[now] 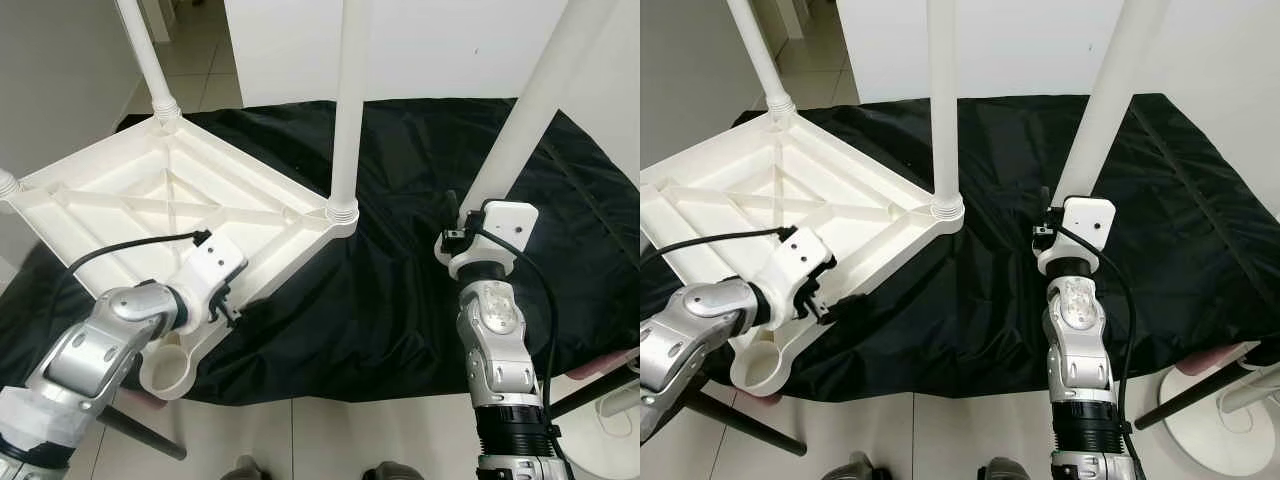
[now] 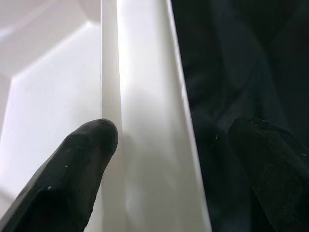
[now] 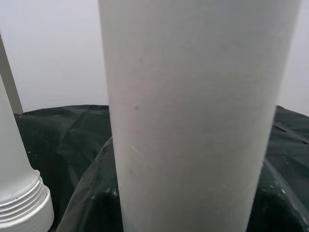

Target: Building children table

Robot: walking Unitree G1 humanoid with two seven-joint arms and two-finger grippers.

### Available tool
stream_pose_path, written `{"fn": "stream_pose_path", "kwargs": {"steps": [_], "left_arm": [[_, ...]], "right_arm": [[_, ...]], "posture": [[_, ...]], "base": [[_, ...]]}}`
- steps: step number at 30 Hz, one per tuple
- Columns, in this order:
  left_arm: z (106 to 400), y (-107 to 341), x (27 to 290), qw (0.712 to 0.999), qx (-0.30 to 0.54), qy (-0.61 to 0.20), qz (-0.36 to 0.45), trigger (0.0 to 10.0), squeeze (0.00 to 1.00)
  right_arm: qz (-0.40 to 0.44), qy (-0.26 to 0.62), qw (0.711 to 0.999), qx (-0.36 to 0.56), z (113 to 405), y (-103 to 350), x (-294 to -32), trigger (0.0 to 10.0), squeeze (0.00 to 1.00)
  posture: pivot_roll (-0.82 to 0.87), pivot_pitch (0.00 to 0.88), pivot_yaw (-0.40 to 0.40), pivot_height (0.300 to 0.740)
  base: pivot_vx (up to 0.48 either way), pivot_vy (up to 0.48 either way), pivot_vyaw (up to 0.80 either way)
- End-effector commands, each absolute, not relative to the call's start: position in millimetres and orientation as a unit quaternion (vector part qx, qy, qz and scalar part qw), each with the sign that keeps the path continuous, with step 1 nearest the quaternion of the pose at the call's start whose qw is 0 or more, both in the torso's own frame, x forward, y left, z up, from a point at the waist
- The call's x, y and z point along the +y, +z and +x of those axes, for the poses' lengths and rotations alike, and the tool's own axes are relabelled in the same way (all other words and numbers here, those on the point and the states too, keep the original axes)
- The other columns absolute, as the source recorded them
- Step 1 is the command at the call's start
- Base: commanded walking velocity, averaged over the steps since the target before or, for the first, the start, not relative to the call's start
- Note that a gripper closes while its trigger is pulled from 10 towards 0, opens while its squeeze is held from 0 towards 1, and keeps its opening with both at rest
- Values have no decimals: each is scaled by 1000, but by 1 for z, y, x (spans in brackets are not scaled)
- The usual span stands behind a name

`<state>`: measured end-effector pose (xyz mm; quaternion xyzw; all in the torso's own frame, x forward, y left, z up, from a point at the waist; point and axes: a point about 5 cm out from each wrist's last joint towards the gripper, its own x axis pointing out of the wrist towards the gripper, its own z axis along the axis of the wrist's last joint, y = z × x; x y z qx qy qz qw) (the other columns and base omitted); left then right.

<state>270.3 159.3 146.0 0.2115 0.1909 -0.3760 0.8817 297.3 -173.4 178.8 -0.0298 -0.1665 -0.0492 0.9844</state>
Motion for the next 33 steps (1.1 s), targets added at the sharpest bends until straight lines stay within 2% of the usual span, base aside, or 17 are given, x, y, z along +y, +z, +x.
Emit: {"fn": "stream_pose_path", "kwargs": {"steps": [1, 8, 9, 10, 11, 12, 13, 14, 16, 17, 18, 19, 33], "left_arm": [[267, 145, 162, 876, 206, -378, 218, 10000, 0], [262, 142, 161, 877, 216, -374, 208, 10000, 0], [262, 141, 162, 880, 218, -369, 205, 9059, 0], [262, 139, 163, 879, 222, -369, 203, 6157, 0], [262, 139, 163, 879, 222, -369, 203, 6157, 0], [261, 138, 163, 879, 225, -370, 202, 4627, 0], [261, 138, 163, 879, 225, -370, 202, 4627, 0], [260, 136, 163, 877, 231, -368, 204, 3451, 0], [260, 134, 163, 877, 235, -366, 205, 3451, 0], [259, 132, 163, 876, 239, -366, 204, 1490, 0], [258, 131, 163, 876, 242, -366, 203, 1490, 0], [258, 130, 162, 875, 246, -366, 200, 0, 0], [261, 118, 153, 877, 260, -350, 202, 0, 0]], "right_arm": [[-35, -43, 983, -175, 299, 182, -170, 10000, 0], [-36, -43, 983, -174, 298, 181, -170, 10000, 0], [-36, -42, 983, -173, 298, 180, -169, 10000, 0], [-36, -41, 983, -173, 297, 180, -168, 10000, 0], [-36, -41, 983, -173, 297, 180, -168, 10000, 0], [-36, -40, 984, -172, 297, 180, -168, 10000, 0], [-36, -40, 984, -172, 297, 180, -168, 10000, 0], [-36, -39, 984, -172, 297, 179, -168, 10000, 0], [-36, -39, 984, -171, 297, 179, -168, 10000, 0], [-37, -39, 984, -171, 297, 179, -168, 10000, 0], [-38, -38, 984, -170, 297, 179, -168, 10000, 0], [-39, -38, 984, -170, 297, 178, -168, 10000, 0], [-41, -34, 984, -168, 296, 177, -166, 10000, 0]], "posture": [[-72, 0, 76, 740], [-68, 0, 74, 740], [-64, 0, 72, 740], [-64, 0, 72, 740], [-64, 0, 72, 740], [-64, 0, 72, 740], [-64, 0, 72, 740], [-64, 0, 72, 740], [-64, 0, 72, 740], [-64, 0, 72, 740], [-64, 0, 72, 740], [-65, 0, 70, 740], [-72, 0, 71, 740]], "base": [[0, 0, 0], [0, 0, 0], [0, 0, 0], [0, 0, 0], [0, 0, 0], [0, 0, 0], [0, 0, 0], [0, 0, 0], [0, 0, 0], [0, 0, 0], [0, 0, 0], [0, 0, 0], [0, 0, 0]]}}
